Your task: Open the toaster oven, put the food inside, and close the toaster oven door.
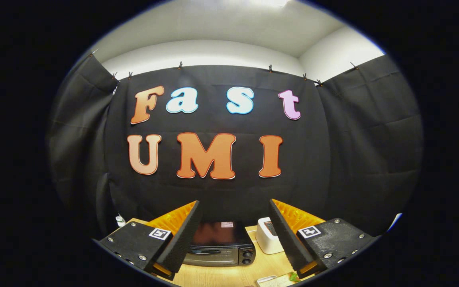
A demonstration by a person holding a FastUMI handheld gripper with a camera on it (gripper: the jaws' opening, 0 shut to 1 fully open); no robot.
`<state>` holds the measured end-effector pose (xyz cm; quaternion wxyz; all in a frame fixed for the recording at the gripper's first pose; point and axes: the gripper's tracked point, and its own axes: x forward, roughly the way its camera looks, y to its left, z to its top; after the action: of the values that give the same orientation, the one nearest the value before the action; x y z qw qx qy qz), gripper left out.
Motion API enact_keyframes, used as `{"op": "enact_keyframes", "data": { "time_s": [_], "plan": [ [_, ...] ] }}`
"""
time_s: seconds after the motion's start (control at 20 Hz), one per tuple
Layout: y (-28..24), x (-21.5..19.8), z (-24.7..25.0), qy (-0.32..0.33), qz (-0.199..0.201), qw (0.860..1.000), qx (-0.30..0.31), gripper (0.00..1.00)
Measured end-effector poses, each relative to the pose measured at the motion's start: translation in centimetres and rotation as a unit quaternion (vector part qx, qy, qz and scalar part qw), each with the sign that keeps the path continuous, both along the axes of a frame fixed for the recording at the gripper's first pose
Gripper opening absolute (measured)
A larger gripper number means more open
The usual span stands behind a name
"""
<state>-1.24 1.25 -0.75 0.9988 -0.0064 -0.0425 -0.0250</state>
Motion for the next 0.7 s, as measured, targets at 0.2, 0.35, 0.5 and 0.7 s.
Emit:
{"op": "enact_keyframes", "data": {
  "time_s": [0.2,0.35,0.5,0.7],
  "plan": [
    [3.4,2.7,-5.8,0.021,0.051,0.997,0.057,1.00],
    [3.9,5.2,-10.4,0.050,0.046,0.994,0.087,1.00],
    [4.7,7.0,-15.5,0.084,0.036,0.992,0.092,1.00],
    [6.7,8.6,-20.5,0.129,0.053,0.990,0.020,0.99]
  ]
}}
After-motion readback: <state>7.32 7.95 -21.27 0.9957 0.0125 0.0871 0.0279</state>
